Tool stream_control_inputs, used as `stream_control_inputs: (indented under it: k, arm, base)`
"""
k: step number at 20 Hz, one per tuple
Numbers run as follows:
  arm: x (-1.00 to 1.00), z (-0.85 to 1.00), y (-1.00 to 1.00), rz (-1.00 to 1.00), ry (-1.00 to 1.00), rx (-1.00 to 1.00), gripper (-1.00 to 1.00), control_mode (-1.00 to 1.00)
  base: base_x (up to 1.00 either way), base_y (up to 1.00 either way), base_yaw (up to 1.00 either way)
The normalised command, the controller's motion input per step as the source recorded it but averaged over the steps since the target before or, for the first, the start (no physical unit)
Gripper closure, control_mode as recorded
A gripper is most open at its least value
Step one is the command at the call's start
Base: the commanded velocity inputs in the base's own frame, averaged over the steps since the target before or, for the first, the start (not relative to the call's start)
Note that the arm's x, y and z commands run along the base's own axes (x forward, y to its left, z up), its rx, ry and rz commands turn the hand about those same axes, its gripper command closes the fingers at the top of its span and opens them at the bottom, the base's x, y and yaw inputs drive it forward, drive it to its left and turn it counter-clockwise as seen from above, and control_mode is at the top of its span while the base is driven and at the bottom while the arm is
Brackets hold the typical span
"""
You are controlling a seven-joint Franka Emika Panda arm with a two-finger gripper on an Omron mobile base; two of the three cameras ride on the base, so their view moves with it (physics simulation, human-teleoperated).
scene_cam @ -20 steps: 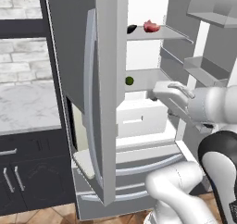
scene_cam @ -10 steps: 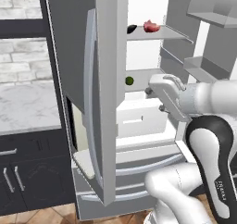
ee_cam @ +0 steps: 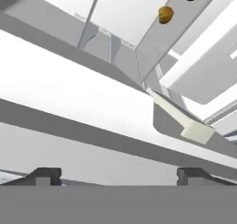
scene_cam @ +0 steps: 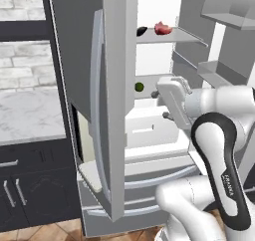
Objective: Gather the squash and lime from the fridge and place them on a tray on the dining counter. Then gather the fish and steak from the fridge and place them on the other tray.
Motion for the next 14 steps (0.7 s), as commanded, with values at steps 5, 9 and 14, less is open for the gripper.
stream_control_inputs:
  k: [5,9,14]
  arm:
    - [0.37,-0.16,0.22,0.02,0.06,0.11,-1.00,-1.00]
    - [0.38,-0.17,0.32,0.01,0.06,0.09,-1.00,-1.00]
    - [0.38,-0.14,0.26,0.04,0.09,0.08,-1.00,-1.00]
  base:
    - [0.00,0.00,0.00]
    - [0.00,0.00,0.00]
    - [0.00,0.00,0.00]
